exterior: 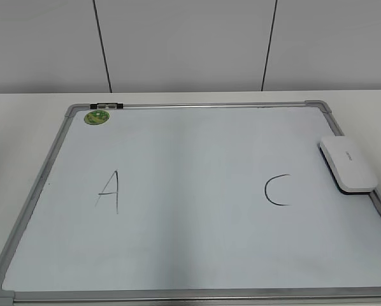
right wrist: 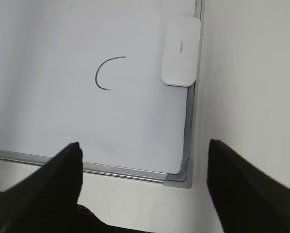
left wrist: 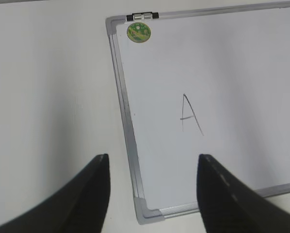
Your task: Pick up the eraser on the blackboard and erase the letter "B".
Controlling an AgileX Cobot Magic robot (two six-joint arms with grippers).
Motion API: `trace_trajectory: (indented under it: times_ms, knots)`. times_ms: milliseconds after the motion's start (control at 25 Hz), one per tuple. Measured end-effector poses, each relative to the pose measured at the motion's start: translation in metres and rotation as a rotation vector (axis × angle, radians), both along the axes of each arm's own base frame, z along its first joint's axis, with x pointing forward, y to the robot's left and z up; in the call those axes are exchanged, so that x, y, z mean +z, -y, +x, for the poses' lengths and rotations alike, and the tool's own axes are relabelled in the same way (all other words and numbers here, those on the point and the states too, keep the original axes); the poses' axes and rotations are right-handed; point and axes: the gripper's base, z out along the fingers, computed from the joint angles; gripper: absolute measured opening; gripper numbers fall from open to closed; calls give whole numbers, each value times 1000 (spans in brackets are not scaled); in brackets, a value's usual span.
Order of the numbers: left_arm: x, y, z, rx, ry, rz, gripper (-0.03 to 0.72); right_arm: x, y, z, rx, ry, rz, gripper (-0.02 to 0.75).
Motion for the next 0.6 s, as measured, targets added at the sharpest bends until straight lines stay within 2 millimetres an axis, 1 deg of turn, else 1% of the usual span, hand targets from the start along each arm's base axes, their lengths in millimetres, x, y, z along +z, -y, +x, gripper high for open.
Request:
trace_trajectory:
  times_ms: [160, 280, 360, 400, 480, 520, 600]
  knots:
    - [-17, 1, -42, -7, 19, 4, 421, -3, -1, -12, -3, 13, 14, 592]
    - [-28, 2, -73, -31, 51, 23, 421, -13, -2, -24, -7, 6, 23, 592]
    - [-34, 1, -91, -40, 83, 34, 421, -23, -4, -35, 1, -1, 43, 592]
    - [-38, 0, -101, -41, 100, 36, 421, -23, -4, -35, 1, -1, 43, 592]
    - [-45, -1, -117, -39, 132, 41, 421, -39, -7, -53, 9, -6, 74, 592]
    - [-50, -2, -122, -38, 134, 42, 421, -47, -8, -61, 11, -6, 78, 592]
    - [-60, -3, -131, -30, 140, 43, 421, -56, -8, -70, 10, -5, 81, 592]
